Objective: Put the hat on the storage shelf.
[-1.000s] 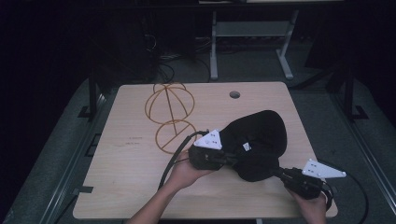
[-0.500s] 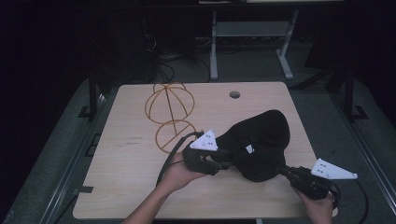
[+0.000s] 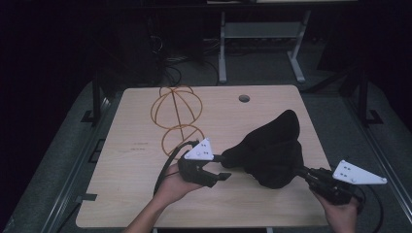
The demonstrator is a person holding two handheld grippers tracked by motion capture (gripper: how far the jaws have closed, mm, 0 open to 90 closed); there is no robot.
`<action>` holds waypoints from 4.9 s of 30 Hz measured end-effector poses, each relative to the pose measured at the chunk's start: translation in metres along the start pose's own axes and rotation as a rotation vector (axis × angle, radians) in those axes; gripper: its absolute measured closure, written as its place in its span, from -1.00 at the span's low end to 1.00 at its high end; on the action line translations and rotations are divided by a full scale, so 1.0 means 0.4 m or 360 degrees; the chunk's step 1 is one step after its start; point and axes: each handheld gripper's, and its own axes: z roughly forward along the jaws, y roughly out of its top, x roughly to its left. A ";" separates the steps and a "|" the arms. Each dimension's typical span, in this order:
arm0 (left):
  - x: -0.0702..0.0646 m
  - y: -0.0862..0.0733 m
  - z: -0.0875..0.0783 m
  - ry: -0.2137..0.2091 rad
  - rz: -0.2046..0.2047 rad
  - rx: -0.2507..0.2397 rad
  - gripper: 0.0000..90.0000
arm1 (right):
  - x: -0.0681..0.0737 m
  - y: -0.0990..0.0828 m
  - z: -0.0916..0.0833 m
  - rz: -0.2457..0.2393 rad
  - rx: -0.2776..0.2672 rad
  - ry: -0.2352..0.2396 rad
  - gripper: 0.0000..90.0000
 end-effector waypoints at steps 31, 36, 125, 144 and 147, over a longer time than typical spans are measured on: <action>0.006 -0.163 -0.119 0.0144 -0.0128 -0.0046 -0.14 | -0.008 0.148 0.052 -0.0074 0.0028 0.0027 0.92; 0.005 -0.177 -0.125 0.0155 -0.0135 -0.0035 -0.16 | -0.015 0.164 0.068 -0.0056 0.0048 0.0041 0.92; 0.025 -0.241 -0.165 0.0179 -0.0214 -0.0055 -0.21 | 0.048 0.665 0.382 -0.0319 0.0120 0.0479 0.93; 0.026 -0.244 -0.163 0.0174 -0.0208 -0.0064 -0.21 | 0.088 0.719 0.525 -0.0296 0.0132 0.0519 0.93; 0.026 -0.244 -0.160 0.0177 -0.0205 -0.0061 -0.21 | 0.087 0.718 0.547 -0.0259 0.0108 0.0511 0.92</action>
